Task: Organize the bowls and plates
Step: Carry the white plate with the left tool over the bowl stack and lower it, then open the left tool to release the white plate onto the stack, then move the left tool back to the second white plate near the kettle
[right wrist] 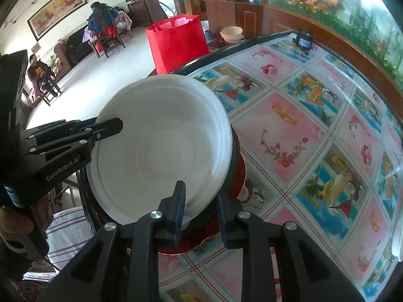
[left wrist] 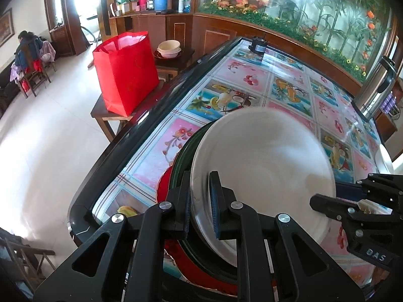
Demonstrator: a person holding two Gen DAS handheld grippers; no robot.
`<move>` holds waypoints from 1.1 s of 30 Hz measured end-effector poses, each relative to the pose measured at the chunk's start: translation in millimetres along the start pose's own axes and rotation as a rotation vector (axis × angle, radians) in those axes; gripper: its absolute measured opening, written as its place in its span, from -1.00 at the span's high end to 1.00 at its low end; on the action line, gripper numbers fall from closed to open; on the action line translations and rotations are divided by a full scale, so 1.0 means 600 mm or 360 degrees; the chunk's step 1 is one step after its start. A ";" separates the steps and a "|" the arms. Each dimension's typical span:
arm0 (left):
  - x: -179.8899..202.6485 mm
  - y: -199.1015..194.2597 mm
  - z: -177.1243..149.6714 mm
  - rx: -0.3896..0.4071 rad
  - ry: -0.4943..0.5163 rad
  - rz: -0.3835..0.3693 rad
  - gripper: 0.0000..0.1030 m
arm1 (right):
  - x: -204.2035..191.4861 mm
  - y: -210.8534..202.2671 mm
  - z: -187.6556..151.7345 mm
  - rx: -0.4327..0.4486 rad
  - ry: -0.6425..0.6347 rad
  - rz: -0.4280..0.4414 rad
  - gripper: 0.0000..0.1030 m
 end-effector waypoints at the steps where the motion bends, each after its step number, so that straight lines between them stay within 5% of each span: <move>1: -0.001 0.000 0.000 0.0013 0.0001 0.0010 0.74 | -0.002 -0.003 0.000 0.0006 0.0010 0.0012 0.37; 4: -0.001 0.000 0.001 0.0027 -0.0004 0.0011 0.74 | -0.002 -0.009 0.001 0.0028 0.0015 0.0016 0.15; 11: 0.000 -0.014 0.010 0.0096 0.0001 0.0029 0.61 | 0.003 -0.023 0.001 0.0062 0.0037 0.0020 0.11; 15: -0.002 -0.031 0.022 0.0189 0.0015 0.0056 0.11 | 0.006 -0.025 0.000 0.0067 0.0041 0.0015 0.05; 22: -0.005 -0.052 0.038 0.0294 0.0013 0.0086 0.10 | 0.010 -0.035 -0.003 0.0102 0.0068 0.0019 -0.07; 33: 0.069 -0.073 0.048 0.0370 0.0059 -0.0050 0.10 | 0.056 -0.076 -0.020 0.0181 0.0161 -0.0085 -0.22</move>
Point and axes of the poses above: each gripper's, at about its wrist camera, not at the fingertips, and y roughly the way its jaws point, x to its right, z to its top, the point moved 5 cm from there along y, roughly the way its jaws point, and after that the axes turned 13 degrees about x, right-handed, at the moved point
